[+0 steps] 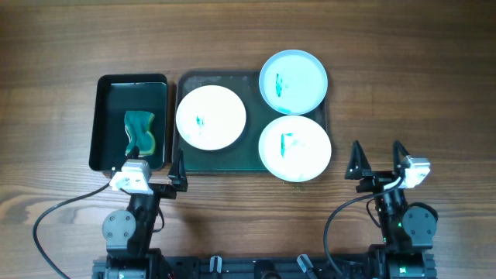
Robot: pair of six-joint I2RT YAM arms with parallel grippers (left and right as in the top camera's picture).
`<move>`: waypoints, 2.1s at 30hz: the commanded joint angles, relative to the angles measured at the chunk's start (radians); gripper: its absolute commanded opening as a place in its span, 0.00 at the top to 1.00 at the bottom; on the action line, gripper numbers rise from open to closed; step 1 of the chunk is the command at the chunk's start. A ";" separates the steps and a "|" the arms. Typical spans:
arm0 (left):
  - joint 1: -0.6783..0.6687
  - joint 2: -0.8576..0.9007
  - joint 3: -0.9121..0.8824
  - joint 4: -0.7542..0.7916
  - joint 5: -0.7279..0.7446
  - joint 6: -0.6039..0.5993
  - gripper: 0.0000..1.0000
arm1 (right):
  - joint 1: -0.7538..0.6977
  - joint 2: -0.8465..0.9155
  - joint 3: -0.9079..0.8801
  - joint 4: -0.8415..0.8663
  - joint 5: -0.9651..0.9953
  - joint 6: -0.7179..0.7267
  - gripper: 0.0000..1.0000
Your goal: Clean dirty plates on tray and stack at the side
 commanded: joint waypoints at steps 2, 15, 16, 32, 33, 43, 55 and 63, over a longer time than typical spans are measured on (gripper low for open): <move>0.002 -0.008 -0.008 -0.002 -0.010 -0.002 0.00 | 0.006 -0.008 -0.001 0.003 0.039 0.006 0.00; 0.002 0.109 0.232 -0.129 -0.032 -0.002 0.00 | 0.006 0.248 0.240 -0.045 -0.065 0.000 0.01; 0.002 0.158 0.296 -0.177 -0.033 -0.002 0.00 | 0.006 0.317 0.298 -0.072 -0.077 -0.001 0.00; 0.002 1.122 1.201 -0.949 0.028 -0.002 0.00 | 0.006 1.196 1.079 -0.708 -0.380 -0.027 0.00; 0.002 1.157 1.201 -0.948 0.041 -0.003 0.00 | 0.010 1.218 1.079 -0.703 -0.409 -0.024 0.01; 0.002 1.276 1.214 -0.922 -0.182 -0.224 0.00 | 0.352 1.709 1.474 -0.900 -0.170 0.182 0.28; 0.149 1.374 1.213 -1.023 -0.239 -0.264 0.06 | 0.577 2.084 1.512 -0.579 -0.112 0.311 0.64; 0.156 1.449 1.213 -1.021 -0.272 -0.264 0.06 | 0.585 2.145 1.510 -0.562 -0.106 0.316 0.92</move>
